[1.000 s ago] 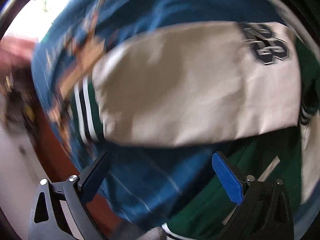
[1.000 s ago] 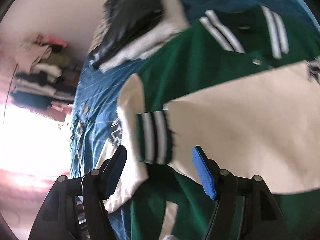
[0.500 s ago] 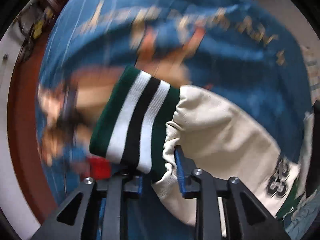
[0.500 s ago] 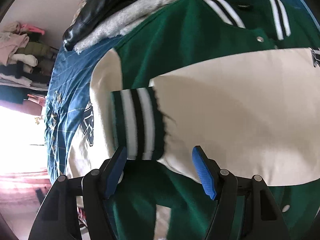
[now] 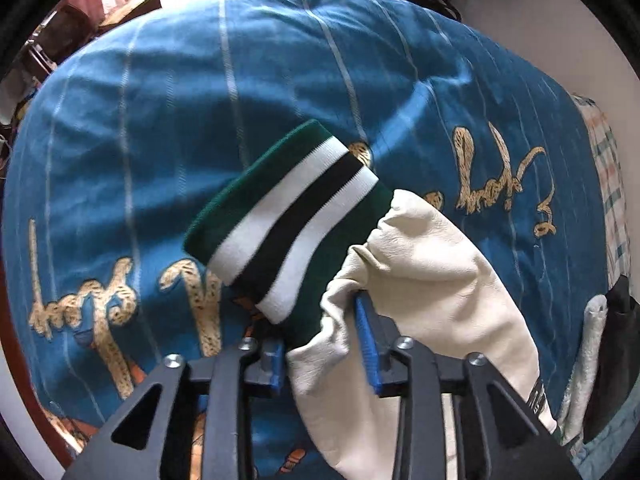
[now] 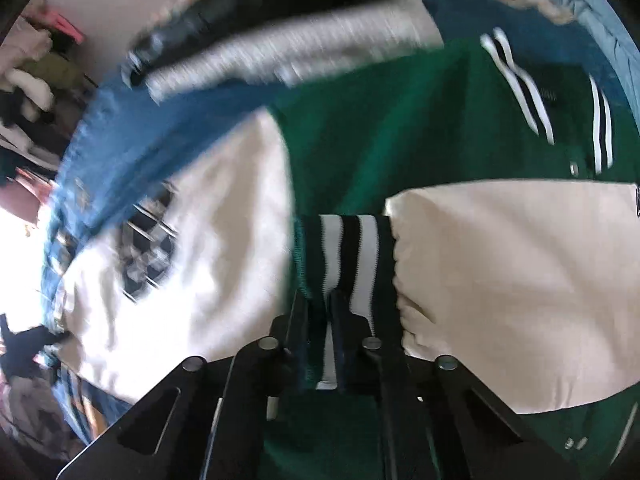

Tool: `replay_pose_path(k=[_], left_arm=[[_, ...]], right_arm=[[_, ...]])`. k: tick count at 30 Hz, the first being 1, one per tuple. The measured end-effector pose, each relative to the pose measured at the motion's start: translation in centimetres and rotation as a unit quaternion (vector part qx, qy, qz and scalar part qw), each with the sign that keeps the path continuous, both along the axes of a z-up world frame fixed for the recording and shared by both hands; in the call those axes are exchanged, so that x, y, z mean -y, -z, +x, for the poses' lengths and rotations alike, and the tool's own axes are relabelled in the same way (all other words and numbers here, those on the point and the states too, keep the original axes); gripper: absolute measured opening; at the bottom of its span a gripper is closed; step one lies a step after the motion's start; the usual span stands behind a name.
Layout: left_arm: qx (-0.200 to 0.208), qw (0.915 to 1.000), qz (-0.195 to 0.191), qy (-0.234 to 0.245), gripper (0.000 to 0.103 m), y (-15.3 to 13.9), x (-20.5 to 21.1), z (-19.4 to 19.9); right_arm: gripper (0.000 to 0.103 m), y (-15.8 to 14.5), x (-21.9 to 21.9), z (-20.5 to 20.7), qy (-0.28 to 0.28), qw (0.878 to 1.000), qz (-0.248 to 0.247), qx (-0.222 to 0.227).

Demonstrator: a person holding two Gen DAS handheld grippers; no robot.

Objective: Fold large clothes
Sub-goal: 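Fold both sleeves across the jacket body and release the cuffs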

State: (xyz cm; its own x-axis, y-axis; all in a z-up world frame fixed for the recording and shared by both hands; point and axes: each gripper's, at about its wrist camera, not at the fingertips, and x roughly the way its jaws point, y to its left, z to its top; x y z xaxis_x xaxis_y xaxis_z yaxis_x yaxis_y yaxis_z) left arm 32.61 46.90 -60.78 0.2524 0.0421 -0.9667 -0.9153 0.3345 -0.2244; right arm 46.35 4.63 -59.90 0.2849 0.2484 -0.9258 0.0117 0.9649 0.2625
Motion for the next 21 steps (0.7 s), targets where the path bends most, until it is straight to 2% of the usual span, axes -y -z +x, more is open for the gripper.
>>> replay_pose_path(k=[2,4,7,9,10,11,12,13,15,17,18,21], left_arm=[[0.029,0.9995,-0.014,0.002,0.055,0.8,-0.3,0.2],[0.046,0.9987,-0.019,0.003,0.061,1.3,-0.4,0.4],[0.040,0.9991,-0.007,-0.008,0.060,1.2,-0.3,1.2],[0.045,0.9986,0.016,-0.023,0.036,0.4,0.5,1.8],[0.045,0.9982,0.029,-0.027,0.021,-0.5,0.8,1.1],[0.047,0.9979,0.035,-0.028,0.018,-1.1,0.8,1.3],[0.046,0.9975,0.044,-0.029,0.017,-2.1,1.2,1.4],[0.046,0.9969,0.057,-0.027,0.016,-3.3,1.6,1.8],[0.045,0.9949,0.089,-0.012,0.015,-5.5,2.5,2.4],[0.032,0.9897,0.138,0.022,0.014,-8.3,4.6,3.2],[0.030,0.9847,0.166,0.044,0.014,-10.0,5.5,3.6],[0.029,0.9624,0.244,0.115,0.014,-14.3,9.2,4.7]], right_arm=[[0.007,1.2,-0.4,0.4,-0.013,0.999,0.017,-0.024],[0.007,3.3,0.0,0.8,-0.012,0.997,0.044,-0.067],[0.007,2.9,1.5,1.0,0.003,0.994,0.083,-0.066],[0.009,1.4,2.5,0.6,0.006,0.996,0.081,-0.048],[0.022,0.3,3.0,0.2,0.005,0.997,0.065,-0.031],[0.036,-0.4,3.3,-0.1,0.005,0.999,0.045,-0.019],[0.075,-1.0,3.6,-0.5,0.002,1.000,0.008,-0.009],[0.099,-1.5,3.8,-0.8,0.000,1.000,-0.031,-0.002],[0.099,-1.8,4.5,-1.5,-0.005,0.995,-0.098,0.010],[0.099,-1.5,5.4,-2.3,-0.001,0.988,-0.156,0.000],[0.099,-1.4,6.0,-2.5,0.003,0.986,-0.164,-0.004],[0.099,-0.7,7.1,-3.1,0.014,0.981,-0.190,-0.027]])
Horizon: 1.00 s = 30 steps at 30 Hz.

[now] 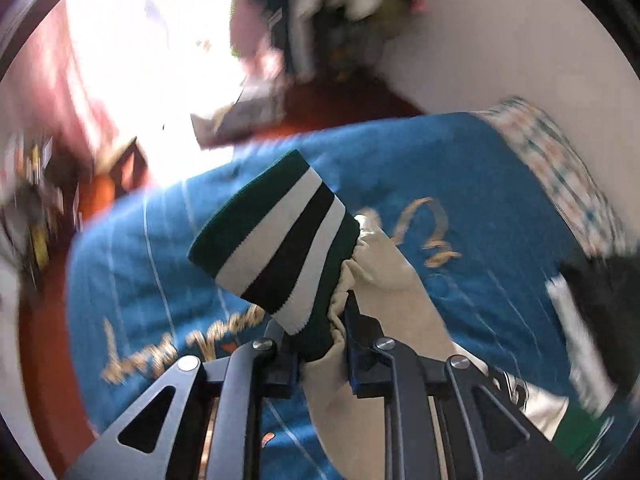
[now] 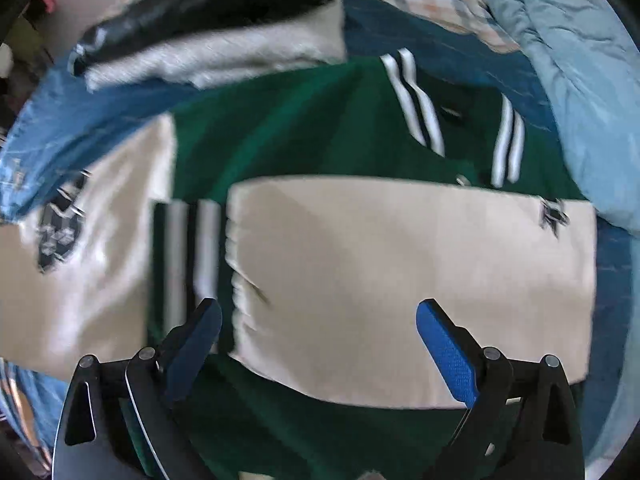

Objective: Fold large clothes
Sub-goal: 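Fold both sleeves across the jacket body and release the cuffs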

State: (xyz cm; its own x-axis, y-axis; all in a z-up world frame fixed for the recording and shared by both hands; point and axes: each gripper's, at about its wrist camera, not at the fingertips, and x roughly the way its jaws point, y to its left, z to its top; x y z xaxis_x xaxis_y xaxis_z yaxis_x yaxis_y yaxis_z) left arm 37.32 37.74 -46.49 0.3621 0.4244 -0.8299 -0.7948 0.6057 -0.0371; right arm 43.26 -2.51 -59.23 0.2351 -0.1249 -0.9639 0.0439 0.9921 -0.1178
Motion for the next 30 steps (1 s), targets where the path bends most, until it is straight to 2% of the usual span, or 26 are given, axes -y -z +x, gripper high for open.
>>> replay_pose_path(k=[3,8,12,14,18,20,23,26,28,30], left_arm=[[0.003,0.9956,0.057,0.074,0.014,-3.6,5.4,0.9],[0.006,0.9764,0.108,0.187,0.013,-6.9,14.6,1.9],[0.015,0.9630,0.105,0.248,0.012,-8.5,21.3,2.4],[0.021,0.9568,0.090,0.275,0.012,-9.3,25.4,2.9],[0.038,0.9395,0.059,0.335,0.012,-10.3,33.9,3.8],[0.042,0.9281,0.028,0.369,0.012,-10.5,39.4,4.4],[0.038,0.9061,-0.021,0.421,0.012,-9.8,47.1,4.9],[0.021,0.8786,-0.073,0.471,0.012,-7.9,55.2,5.3],[0.001,0.8588,-0.081,0.506,0.012,-6.2,60.3,5.3],[-0.017,0.8450,-0.081,0.528,0.012,-4.7,64.0,5.2]], right_arm=[[0.099,0.4,1.5,-0.6,0.020,1.000,0.000,-0.001],[0.099,0.5,4.0,-1.2,0.040,0.999,0.037,0.000],[0.099,-0.8,8.4,-2.6,0.064,0.995,0.072,0.019],[0.099,-1.8,12.0,-3.8,0.086,0.991,0.099,0.027],[0.099,-2.9,19.6,-6.2,0.132,0.984,0.119,0.032],[0.099,-3.2,23.9,-7.6,0.156,0.979,0.126,0.034],[0.099,-3.2,30.0,-9.9,0.187,0.975,0.118,0.031],[0.099,-3.0,35.9,-11.8,0.214,0.970,0.110,0.030],[0.099,-2.5,39.0,-12.8,0.226,0.968,0.108,0.029],[0.098,-2.1,41.8,-13.8,0.240,0.965,0.104,0.027]])
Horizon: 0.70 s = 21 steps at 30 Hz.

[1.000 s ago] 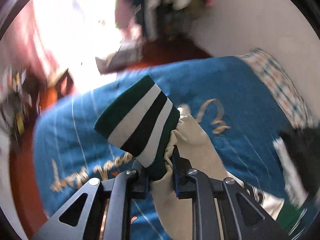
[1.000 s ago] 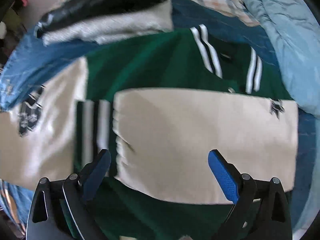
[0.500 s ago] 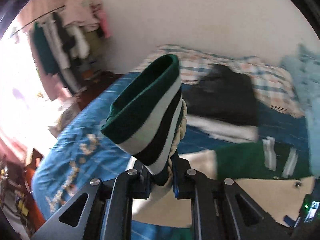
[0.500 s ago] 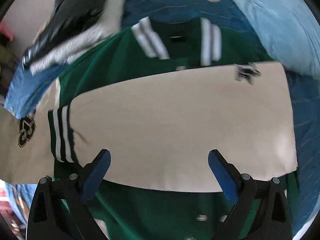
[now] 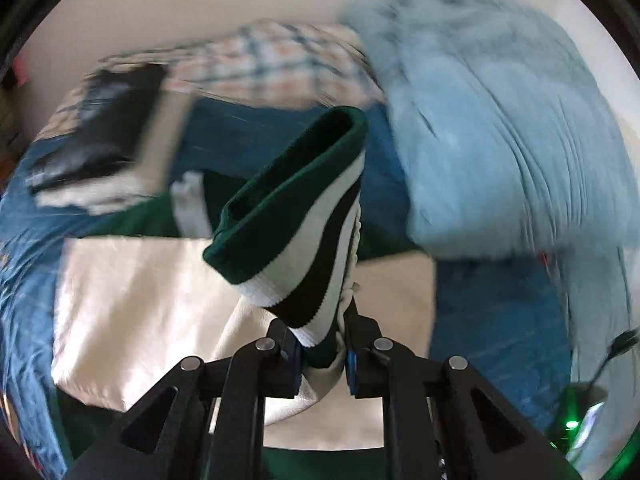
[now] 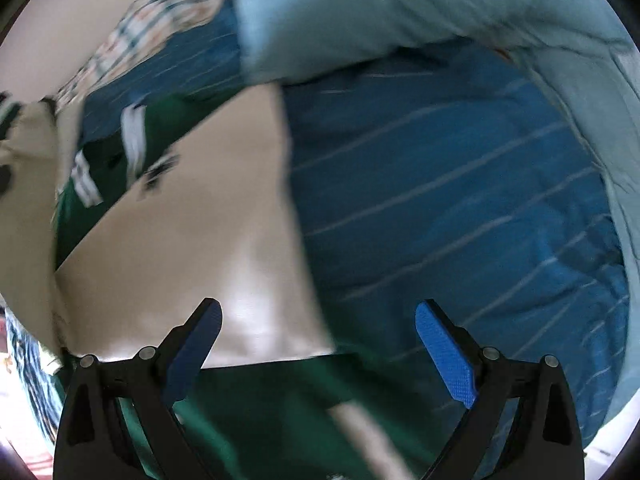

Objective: Fold large clothes
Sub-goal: 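Fold both sleeves across the jacket body and release the cuffs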

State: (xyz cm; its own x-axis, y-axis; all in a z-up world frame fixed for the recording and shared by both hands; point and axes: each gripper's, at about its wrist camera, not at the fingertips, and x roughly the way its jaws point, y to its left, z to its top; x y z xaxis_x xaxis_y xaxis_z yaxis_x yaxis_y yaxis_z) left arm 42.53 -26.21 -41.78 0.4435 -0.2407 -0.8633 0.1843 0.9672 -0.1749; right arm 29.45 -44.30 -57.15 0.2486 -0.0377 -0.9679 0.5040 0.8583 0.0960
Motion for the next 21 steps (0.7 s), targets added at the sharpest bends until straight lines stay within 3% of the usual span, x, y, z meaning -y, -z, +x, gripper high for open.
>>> replay_pose_path(k=[4,9,10,11,12,17,21], left_arm=[[-0.083,0.9957,0.024,0.031,0.017,4.7,5.0,0.4],[-0.097,0.9946,0.034,0.016,0.025,5.8,4.5,0.1],[-0.099,0.9946,0.029,0.012,0.045,5.4,4.0,0.1],[-0.100,0.9947,0.023,0.008,0.078,5.1,3.5,0.2],[-0.099,0.9950,0.016,0.002,0.091,4.6,2.7,0.2],[-0.090,0.9952,0.019,-0.034,0.095,3.5,-1.5,-0.1],[-0.090,0.9908,0.051,-0.087,0.095,3.3,-8.3,0.0]], right_arm=[[0.098,1.1,5.0,-2.2,0.040,0.999,0.026,-0.002],[0.098,0.8,8.0,-2.9,0.063,0.994,0.084,0.031],[0.098,0.5,8.3,-2.9,0.065,0.993,0.092,0.035],[0.098,0.2,8.6,-2.6,0.067,0.992,0.099,0.037],[0.098,-0.2,8.3,-2.8,0.069,0.991,0.107,0.042],[0.098,-1.5,8.2,-1.3,0.062,0.982,0.166,0.067],[0.098,-1.6,6.0,1.7,0.028,0.977,0.199,0.070]])
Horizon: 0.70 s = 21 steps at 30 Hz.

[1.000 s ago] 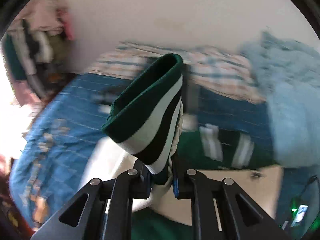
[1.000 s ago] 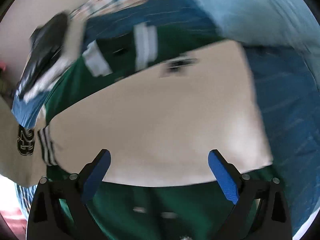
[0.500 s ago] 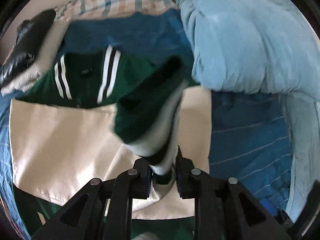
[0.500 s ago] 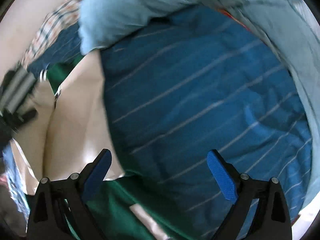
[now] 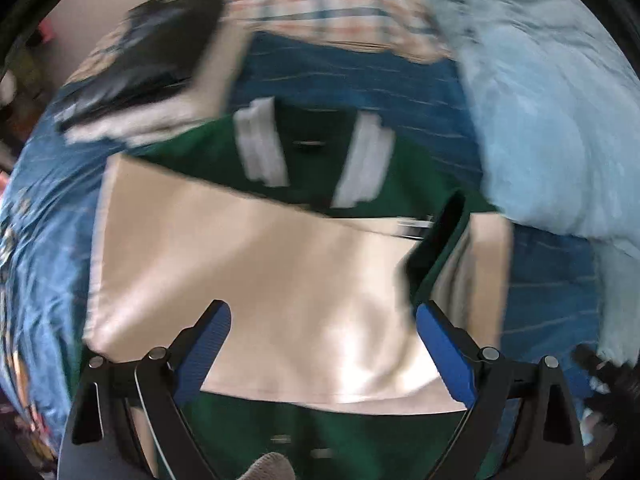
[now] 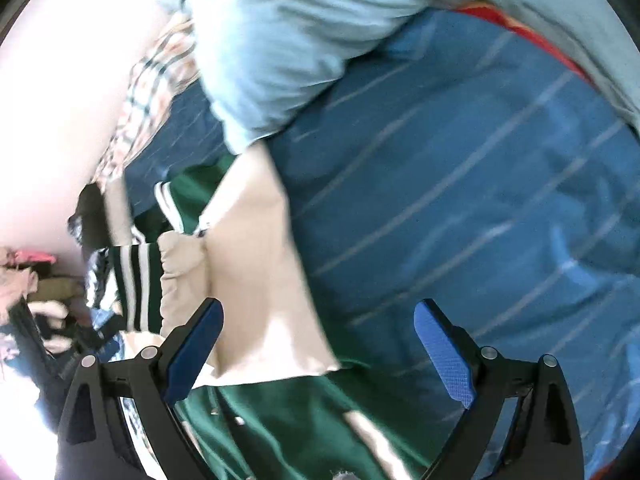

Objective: Fold large clothes

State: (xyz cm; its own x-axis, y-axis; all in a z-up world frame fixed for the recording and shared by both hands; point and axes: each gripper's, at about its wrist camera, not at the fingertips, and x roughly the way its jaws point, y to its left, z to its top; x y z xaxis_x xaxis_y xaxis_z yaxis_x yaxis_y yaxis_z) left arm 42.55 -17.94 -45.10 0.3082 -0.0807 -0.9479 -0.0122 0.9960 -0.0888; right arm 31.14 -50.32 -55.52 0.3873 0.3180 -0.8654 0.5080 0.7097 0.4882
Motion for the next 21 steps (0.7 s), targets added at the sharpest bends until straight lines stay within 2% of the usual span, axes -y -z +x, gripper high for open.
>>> replay_pose_path(k=[5,8,11,15,17,21], left_arm=[[-0.035,0.9954,-0.012,-0.088,0.095,1.7,-9.0,-0.5],[-0.032,0.9886,0.036,-0.143,0.095,2.6,-13.2,-0.8],[-0.044,0.9777,0.085,-0.187,0.095,5.0,-17.2,-0.6],[-0.063,0.9651,0.186,-0.173,0.097,10.1,-19.3,0.9],[-0.064,0.9615,0.212,-0.163,0.101,11.9,-19.9,1.4],[-0.051,0.9578,0.228,-0.167,0.103,12.4,-21.8,2.7]], right_arm=[[0.098,0.2,-2.9,3.7,-0.046,0.999,-0.003,0.007],[0.098,0.0,-4.2,4.9,-0.051,0.999,-0.001,0.008],[0.098,-0.2,-5.0,5.5,-0.050,0.999,-0.010,0.012],[0.098,2.1,-4.9,6.0,-0.051,0.998,-0.028,-0.026],[0.097,3.2,-4.6,6.0,-0.048,0.997,-0.034,-0.053],[0.098,3.0,-4.4,5.6,-0.055,0.996,-0.042,-0.059]])
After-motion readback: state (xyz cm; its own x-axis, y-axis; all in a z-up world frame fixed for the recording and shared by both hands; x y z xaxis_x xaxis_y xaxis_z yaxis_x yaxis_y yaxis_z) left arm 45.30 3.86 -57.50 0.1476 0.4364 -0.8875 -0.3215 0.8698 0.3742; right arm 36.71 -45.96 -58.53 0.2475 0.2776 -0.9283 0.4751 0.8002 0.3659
